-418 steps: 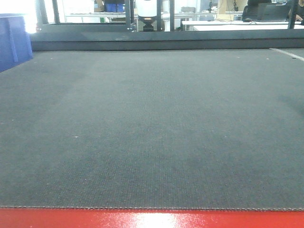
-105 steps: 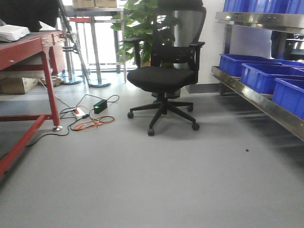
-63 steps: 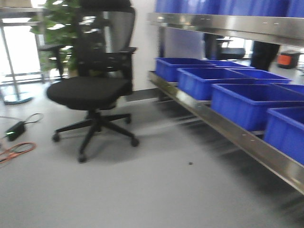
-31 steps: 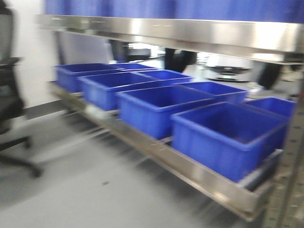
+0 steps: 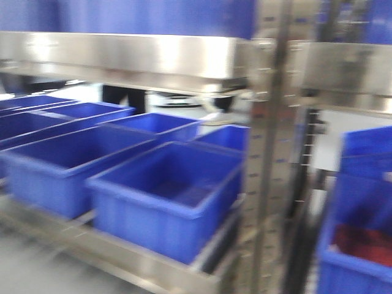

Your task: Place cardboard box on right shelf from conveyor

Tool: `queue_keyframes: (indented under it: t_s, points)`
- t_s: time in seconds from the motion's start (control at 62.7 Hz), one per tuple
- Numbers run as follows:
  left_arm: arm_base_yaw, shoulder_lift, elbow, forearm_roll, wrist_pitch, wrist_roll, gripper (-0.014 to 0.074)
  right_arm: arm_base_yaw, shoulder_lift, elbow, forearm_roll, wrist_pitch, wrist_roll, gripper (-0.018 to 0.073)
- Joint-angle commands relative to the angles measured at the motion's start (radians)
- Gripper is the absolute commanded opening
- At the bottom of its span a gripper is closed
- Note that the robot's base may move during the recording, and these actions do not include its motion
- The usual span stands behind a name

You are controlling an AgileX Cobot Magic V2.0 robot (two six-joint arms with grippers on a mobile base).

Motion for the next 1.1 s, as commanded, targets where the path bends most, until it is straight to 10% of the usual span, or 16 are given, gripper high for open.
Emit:
queue_keyframes:
  t_s: [0.0, 1.085]
  points:
    - [0.002, -0.013, -0.003, -0.005, -0.088, -0.005, -0.0119, -0.003, 0.007, -0.029, -0.013, -0.098, -0.009, 0.023]
    - [0.002, -0.013, -0.003, -0.005, -0.088, -0.005, -0.0119, -0.003, 0.007, -0.029, -0.013, -0.098, -0.009, 0.023]
